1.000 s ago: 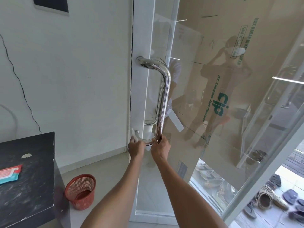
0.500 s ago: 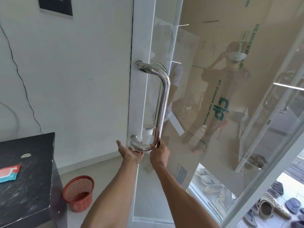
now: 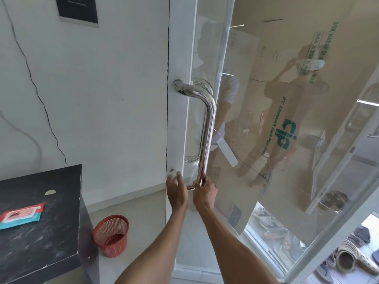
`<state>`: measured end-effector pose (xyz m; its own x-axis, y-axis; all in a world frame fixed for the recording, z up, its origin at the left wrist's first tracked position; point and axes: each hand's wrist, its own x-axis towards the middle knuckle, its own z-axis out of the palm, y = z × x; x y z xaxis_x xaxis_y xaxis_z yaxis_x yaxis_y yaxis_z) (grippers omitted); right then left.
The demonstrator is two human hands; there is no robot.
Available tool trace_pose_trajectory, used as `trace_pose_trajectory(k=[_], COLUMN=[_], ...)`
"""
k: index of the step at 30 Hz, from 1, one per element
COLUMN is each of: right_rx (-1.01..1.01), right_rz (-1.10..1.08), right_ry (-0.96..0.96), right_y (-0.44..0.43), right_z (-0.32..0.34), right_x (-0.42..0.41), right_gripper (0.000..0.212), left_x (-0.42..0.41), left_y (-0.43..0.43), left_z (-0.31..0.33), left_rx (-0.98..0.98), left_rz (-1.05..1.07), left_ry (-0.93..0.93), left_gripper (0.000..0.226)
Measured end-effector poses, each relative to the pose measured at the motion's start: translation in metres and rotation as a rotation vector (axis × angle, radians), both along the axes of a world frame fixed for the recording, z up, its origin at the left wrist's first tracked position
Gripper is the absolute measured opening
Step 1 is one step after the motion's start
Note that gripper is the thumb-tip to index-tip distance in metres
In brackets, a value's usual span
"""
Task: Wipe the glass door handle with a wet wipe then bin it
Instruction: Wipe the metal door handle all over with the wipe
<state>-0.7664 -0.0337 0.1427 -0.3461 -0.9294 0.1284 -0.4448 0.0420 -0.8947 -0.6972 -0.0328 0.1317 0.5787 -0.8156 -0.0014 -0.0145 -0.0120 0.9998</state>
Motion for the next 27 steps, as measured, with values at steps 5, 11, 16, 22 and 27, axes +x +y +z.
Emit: trace_pose_trajectory(k=[5, 11, 16, 22, 27], right_rx=[0.008, 0.05, -0.14, -0.52, -0.374], right_rz=[0.018, 0.016, -0.219, 0.182, 0.33], right_ry=[0.018, -0.008, 0.114, 0.701, 1.084], right_y=[0.002, 0.002, 0.014, 0.021, 0.017], right_z=[0.004, 0.006, -0.001, -0.009, -0.021], right_x=[-0.002, -0.001, 0.008, 0.009, 0.001], right_gripper=[0.019, 0.02, 0.045, 0.02, 0.035], left_x=[0.021, 0.025, 0.031, 0.047, 0.051], left_y=[-0.011, 0.007, 0.006, 0.008, 0.007], left_z=[-0.021, -0.017, -0.002, 0.015, 0.011], left_rx=[0.183, -0.055, -0.104, -0.06, -0.001], left_rz=[-0.191, -0.28, -0.481, -0.568, -0.447], left_ry=[-0.895, -1.234, -1.146, -0.832, -1.152], left_gripper=[0.035, 0.058, 0.098, 0.1, 0.087])
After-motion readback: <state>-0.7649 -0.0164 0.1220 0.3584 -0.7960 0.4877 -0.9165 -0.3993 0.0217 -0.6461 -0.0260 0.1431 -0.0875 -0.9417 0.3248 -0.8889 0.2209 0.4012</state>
